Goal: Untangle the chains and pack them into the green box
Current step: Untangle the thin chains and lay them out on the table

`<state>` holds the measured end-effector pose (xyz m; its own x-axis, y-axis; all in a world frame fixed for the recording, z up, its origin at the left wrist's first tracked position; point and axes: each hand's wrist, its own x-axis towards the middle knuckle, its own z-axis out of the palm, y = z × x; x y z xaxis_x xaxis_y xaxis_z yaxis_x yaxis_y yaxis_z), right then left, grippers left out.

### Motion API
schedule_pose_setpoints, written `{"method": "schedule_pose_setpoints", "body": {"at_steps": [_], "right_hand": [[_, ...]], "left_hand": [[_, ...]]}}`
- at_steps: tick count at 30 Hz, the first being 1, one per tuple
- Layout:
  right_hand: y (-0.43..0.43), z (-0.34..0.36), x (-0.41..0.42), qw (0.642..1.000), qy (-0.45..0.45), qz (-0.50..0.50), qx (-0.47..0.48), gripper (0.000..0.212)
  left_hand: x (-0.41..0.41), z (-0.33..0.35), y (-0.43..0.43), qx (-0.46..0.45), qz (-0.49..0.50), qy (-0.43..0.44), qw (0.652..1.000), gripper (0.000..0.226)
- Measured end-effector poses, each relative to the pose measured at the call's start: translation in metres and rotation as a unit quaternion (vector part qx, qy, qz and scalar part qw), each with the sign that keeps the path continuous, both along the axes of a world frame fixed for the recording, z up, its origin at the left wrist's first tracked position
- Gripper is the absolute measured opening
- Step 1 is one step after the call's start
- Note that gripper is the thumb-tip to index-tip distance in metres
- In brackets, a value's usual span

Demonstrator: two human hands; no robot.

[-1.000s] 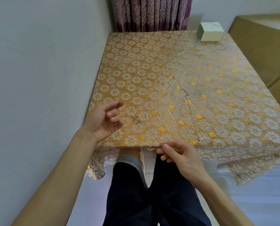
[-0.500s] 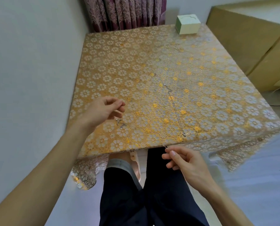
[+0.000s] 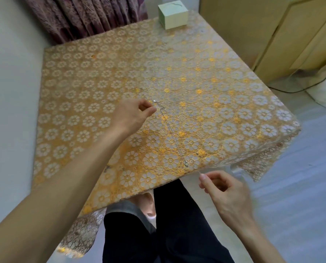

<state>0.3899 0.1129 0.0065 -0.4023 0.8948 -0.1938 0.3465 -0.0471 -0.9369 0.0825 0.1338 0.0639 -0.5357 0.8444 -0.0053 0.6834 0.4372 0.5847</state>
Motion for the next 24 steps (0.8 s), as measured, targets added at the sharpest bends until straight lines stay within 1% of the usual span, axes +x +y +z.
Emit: {"method": "schedule_pose_setpoints", "body": {"at_steps": [4,7,9,13,17,20,24], "right_hand": [[0.006,-0.007,-0.004,1.0,-0.004,-0.013,0.012,0.008],[0.01,-0.013,-0.01,0.999,-0.022,0.0,0.033,0.007],[0.012,-0.015,-0.015,0.997,-0.041,0.008,0.072,0.005],[0.019,-0.018,-0.023,0.977,-0.083,0.022,0.194,0.001],[0.025,-0.024,-0.03,0.957,-0.112,0.018,0.265,0.003],[0.026,-0.028,-0.033,0.953,-0.117,0.007,0.278,0.005],[0.023,-0.029,-0.033,0.958,-0.103,0.001,0.269,0.004]], "left_hand": [[0.004,-0.015,0.04,-0.017,-0.012,0.027,0.999,0.015],[0.004,-0.023,0.064,-0.036,-0.022,0.057,0.997,0.014],[0.002,-0.026,0.077,-0.051,-0.03,0.081,0.995,0.015],[0.0,-0.031,0.091,-0.068,-0.054,0.121,0.989,0.017],[-0.005,-0.036,0.098,-0.058,-0.044,0.125,0.989,0.017],[-0.006,-0.038,0.099,-0.044,-0.046,0.118,0.991,0.018],[-0.006,-0.039,0.098,-0.042,-0.053,0.117,0.991,0.018]]}}
